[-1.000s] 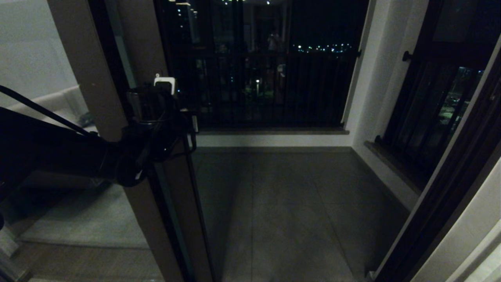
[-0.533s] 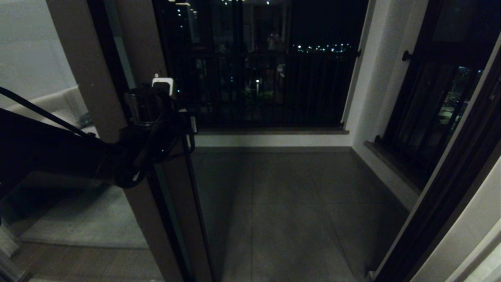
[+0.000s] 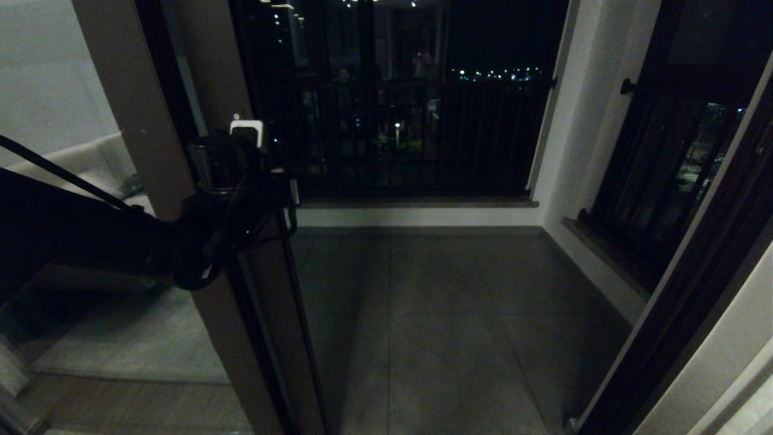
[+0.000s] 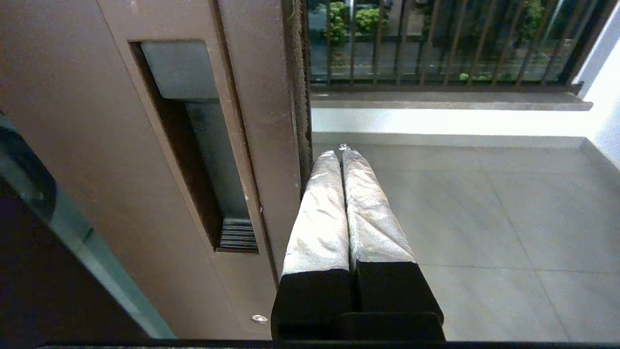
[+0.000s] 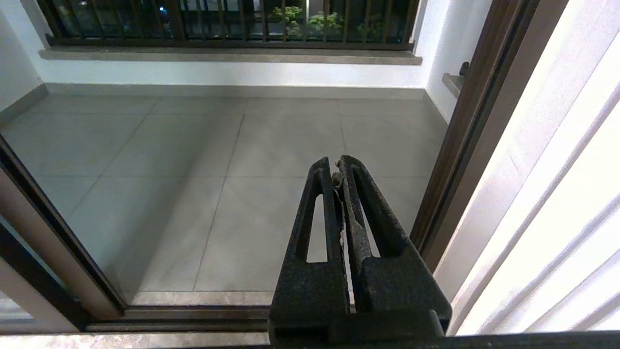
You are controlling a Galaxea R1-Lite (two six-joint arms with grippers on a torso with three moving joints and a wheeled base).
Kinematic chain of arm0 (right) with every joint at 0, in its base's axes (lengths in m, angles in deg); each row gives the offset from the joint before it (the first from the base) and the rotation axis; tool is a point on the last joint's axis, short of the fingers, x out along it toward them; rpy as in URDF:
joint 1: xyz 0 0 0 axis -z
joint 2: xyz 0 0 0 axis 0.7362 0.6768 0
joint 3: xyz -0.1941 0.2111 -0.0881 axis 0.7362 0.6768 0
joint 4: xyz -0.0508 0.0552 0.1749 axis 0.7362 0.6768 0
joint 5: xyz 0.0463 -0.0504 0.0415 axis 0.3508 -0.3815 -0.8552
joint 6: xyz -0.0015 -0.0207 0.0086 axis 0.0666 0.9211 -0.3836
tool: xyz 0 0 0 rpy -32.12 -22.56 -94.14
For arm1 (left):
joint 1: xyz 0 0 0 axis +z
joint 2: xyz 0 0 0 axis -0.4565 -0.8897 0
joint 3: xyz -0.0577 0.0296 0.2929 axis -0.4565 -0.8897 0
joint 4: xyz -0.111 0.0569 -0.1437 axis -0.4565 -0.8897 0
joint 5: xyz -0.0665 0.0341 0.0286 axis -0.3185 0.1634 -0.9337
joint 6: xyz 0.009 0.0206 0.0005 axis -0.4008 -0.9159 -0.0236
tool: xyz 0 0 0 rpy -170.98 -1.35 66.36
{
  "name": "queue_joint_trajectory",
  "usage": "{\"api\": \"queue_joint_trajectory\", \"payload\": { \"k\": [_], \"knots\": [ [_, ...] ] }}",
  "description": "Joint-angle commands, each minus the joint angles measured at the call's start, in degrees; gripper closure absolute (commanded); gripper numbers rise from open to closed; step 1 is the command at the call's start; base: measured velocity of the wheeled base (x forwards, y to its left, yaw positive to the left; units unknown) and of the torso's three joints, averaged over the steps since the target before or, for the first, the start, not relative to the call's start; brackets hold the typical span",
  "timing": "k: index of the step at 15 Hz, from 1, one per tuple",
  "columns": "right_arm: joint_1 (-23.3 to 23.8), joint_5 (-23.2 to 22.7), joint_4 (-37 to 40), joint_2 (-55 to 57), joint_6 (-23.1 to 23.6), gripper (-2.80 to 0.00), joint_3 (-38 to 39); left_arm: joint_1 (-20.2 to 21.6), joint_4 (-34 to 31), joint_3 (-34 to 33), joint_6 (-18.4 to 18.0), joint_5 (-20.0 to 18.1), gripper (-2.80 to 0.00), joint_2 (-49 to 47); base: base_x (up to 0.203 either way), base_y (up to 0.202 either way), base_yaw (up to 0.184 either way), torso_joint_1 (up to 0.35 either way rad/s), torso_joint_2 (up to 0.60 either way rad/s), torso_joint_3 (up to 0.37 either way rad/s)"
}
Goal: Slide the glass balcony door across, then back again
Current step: Open the slid door
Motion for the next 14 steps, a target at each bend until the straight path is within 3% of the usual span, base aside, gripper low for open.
{"api": "queue_joint_trajectory", "payload": {
  "k": [1, 14],
  "knots": [
    [0.0, 0.0, 0.0, 0.0, 0.1, 0.00, 0.0, 0.1, 0.2, -0.3, 0.0, 0.0, 0.00, 0.0, 0.000, 0.000, 0.000, 0.000, 0.00, 0.000],
    [0.0, 0.0, 0.0, 0.0, 0.0, 0.00, 0.0, 0.9, 1.0, -0.5, -0.1, 0.0, 0.00, 0.1, 0.000, 0.000, 0.000, 0.000, 0.00, 0.000]
  ]
}}
